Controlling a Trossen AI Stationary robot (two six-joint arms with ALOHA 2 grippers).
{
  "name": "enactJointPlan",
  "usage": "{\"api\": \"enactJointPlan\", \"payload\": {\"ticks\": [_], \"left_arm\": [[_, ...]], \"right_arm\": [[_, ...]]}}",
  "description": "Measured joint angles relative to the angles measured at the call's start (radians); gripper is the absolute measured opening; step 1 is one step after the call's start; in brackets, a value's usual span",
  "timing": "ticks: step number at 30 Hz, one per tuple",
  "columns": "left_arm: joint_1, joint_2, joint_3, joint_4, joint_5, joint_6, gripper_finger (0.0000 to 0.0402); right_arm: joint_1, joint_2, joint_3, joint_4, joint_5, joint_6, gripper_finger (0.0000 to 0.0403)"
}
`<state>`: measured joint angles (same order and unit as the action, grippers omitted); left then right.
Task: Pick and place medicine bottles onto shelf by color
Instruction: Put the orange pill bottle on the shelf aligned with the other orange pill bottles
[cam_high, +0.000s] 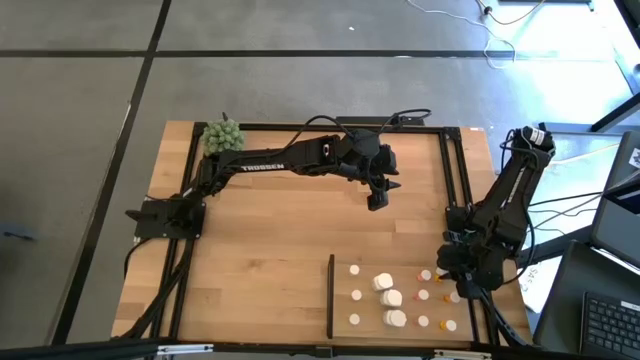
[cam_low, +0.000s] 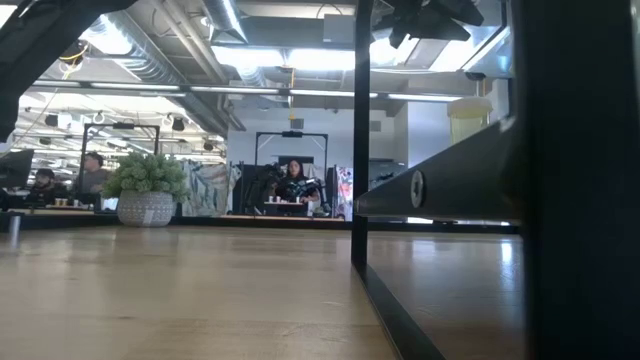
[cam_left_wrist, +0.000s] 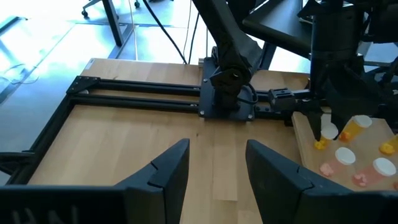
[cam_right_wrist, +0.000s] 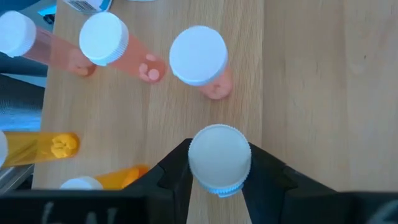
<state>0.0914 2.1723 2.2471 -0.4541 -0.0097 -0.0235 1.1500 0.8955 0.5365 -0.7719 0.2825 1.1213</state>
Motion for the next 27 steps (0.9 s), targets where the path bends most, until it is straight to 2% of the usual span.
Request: {"api": "enactJointPlan", "payload": {"ticks": [12,20,27], "left_arm": [[0.000,0.000,0.000,0.000,0.000,0.000,0.0151],[0.000,0.000,0.000,0.000,0.000,0.001,0.0151],[0.000,0.000,0.000,0.000,0.000,0.001,0.0151]], "right_arm": [[0.000,0.002,-0.005,-0.006,-0.026,-0.003,0.0143],[0.000,0.002,-0.005,0.011,-0.075,-0.003,0.0144],[0.000,0.002,-0.005,-0.001,-0.075,-0.003,0.0145]]}}
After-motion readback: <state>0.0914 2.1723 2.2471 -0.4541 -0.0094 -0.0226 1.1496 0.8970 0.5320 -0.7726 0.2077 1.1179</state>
